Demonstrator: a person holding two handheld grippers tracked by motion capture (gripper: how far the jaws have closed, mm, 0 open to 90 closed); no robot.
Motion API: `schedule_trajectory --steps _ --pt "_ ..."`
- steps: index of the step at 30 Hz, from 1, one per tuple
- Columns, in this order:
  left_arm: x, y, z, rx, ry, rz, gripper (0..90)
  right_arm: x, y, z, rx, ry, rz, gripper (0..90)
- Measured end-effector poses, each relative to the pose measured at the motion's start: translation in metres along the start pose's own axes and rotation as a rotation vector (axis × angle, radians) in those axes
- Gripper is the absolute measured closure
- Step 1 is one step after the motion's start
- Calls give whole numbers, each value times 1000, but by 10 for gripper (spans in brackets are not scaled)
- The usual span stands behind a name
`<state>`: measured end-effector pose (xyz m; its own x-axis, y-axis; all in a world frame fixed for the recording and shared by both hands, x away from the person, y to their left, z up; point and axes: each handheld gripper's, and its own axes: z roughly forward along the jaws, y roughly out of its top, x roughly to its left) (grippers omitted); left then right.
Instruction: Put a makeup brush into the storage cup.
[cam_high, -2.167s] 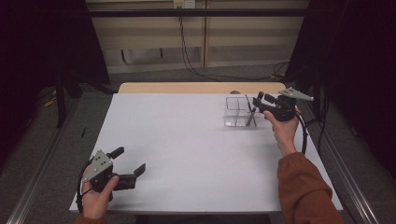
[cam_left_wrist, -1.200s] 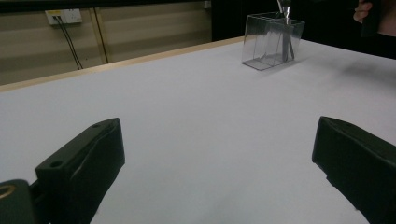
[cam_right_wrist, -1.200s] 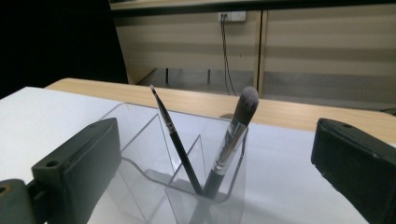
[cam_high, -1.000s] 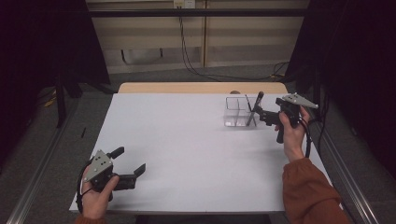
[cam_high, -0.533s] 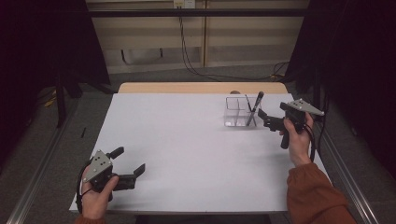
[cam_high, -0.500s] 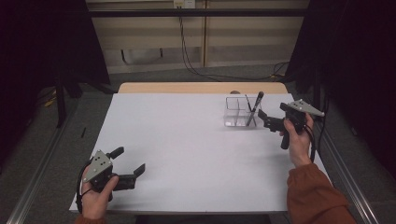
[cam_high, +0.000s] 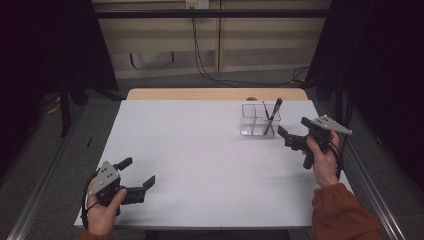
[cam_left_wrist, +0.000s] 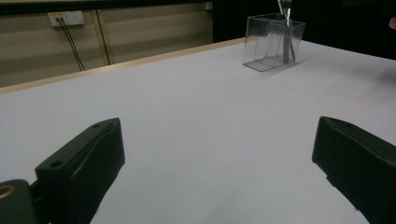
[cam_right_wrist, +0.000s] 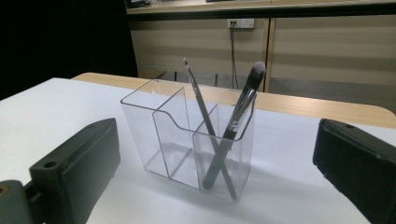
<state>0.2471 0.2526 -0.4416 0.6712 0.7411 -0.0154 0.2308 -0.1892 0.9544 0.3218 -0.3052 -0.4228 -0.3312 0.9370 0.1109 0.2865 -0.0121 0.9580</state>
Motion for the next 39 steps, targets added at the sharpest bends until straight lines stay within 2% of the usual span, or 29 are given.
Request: schedule_trajectory --steps 12,24,39 --pt "0 0 -1 -3 -1 1 25 10 -9 -12 17 43 9 0" --pt "0 0 -1 -5 2 1 25 18 -21 -31 3 34 -9 0" --pt "1 0 -2 -10 7 -5 25 25 -39 -50 25 41 -18 0"
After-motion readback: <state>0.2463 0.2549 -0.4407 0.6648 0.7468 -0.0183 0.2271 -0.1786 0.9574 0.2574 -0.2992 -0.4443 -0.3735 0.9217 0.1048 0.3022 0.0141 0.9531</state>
